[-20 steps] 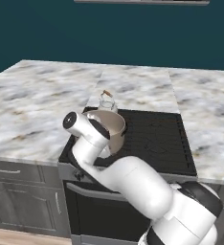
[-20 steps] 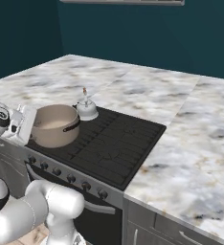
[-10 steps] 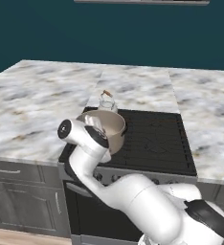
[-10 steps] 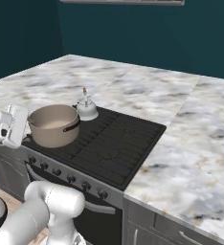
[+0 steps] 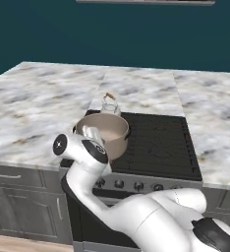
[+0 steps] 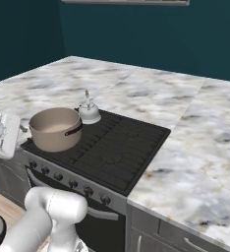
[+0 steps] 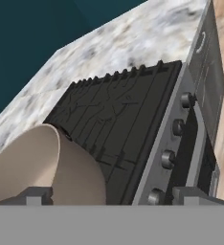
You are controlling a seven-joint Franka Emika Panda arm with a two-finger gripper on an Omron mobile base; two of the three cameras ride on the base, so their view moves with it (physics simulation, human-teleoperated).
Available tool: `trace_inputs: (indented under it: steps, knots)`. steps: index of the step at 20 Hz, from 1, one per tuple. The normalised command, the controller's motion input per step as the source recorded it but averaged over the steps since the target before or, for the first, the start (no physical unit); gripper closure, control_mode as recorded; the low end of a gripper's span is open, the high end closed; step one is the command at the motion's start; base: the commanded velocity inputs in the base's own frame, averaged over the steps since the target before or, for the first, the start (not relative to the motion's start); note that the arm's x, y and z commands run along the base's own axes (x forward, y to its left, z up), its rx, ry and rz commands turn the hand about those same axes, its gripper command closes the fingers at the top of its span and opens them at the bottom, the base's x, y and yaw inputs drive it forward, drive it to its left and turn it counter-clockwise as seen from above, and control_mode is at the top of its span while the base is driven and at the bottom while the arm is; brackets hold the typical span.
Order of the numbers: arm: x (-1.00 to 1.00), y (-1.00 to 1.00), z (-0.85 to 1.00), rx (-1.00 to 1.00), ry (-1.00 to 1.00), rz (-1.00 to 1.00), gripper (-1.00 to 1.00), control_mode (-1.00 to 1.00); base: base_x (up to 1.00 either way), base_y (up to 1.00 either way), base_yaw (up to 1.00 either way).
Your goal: Pick the kettle from the cabinet and place it on a stove burner. Then pick the pot from the counter and place it on another stove burner. Finally, turn both burners on.
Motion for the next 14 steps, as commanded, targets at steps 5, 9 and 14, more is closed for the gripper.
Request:
trace_inputs:
  steps: [5, 9, 14]
  knots:
    - [-0.17, 0.09, -0.03, -0.01, -0.02, 0.0, -1.0, -1.0, 0.0, 0.0, 0.0]
    - [-0.08, 0.0, -0.13, -0.05, -0.07, 0.0, -1.0, -1.0, 0.0, 0.0, 0.0]
    - [-0.14, 0.0, -0.42, -0.06, -0.08, 0.0, -1.0, -1.0, 0.0, 0.0, 0.0]
